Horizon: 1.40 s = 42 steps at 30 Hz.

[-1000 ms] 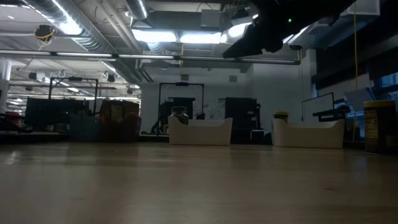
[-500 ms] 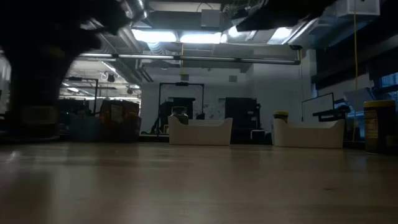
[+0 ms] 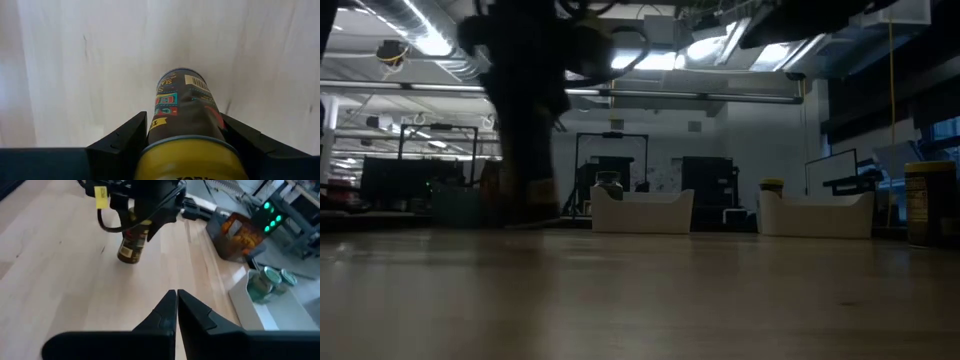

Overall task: Sort spices by type
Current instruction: Put the bottom left yellow seasoning bottle into the right white bin

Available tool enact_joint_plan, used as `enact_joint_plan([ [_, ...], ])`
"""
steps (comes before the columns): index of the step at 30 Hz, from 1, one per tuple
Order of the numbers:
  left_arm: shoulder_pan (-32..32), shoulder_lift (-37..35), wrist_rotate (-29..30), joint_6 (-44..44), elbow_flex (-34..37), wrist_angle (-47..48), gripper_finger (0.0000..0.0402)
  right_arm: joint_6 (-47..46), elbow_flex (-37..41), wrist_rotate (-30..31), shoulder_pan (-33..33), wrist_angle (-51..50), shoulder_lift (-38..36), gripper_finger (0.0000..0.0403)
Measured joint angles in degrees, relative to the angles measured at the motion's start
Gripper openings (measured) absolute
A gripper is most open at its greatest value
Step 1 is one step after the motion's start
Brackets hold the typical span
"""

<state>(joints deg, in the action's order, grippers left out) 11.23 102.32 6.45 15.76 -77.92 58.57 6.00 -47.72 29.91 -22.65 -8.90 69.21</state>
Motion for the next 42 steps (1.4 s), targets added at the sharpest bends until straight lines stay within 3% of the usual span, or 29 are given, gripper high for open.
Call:
enact_joint_plan([
  [11, -7.32, 4.82, 0.03, -4.59, -9.92, -2.59, 0.0198, -5.78, 0.00, 2.13, 0.14, -7.98, -0.20, 0.0017],
  [18, -9.58, 12.79, 0.00, -7.61, -19.18, -1.55, 0.0198, -6.24, 0.00, 2.64, 0.14, -11.47, -0.53, 0.0017],
  [26, -8.62, 22.37, -0.05, -9.35, -30.37, 6.20, 0.0198, -13.92, 0.00, 2.67, 0.14, -20.60, -5.01, 0.0017],
  [42, -9.50, 23.89, -1.96, -8.71, -30.98, 6.76, 0.0221, -17.91, 0.01, 3.10, 0.14, -24.01, -6.32, 0.0017],
])
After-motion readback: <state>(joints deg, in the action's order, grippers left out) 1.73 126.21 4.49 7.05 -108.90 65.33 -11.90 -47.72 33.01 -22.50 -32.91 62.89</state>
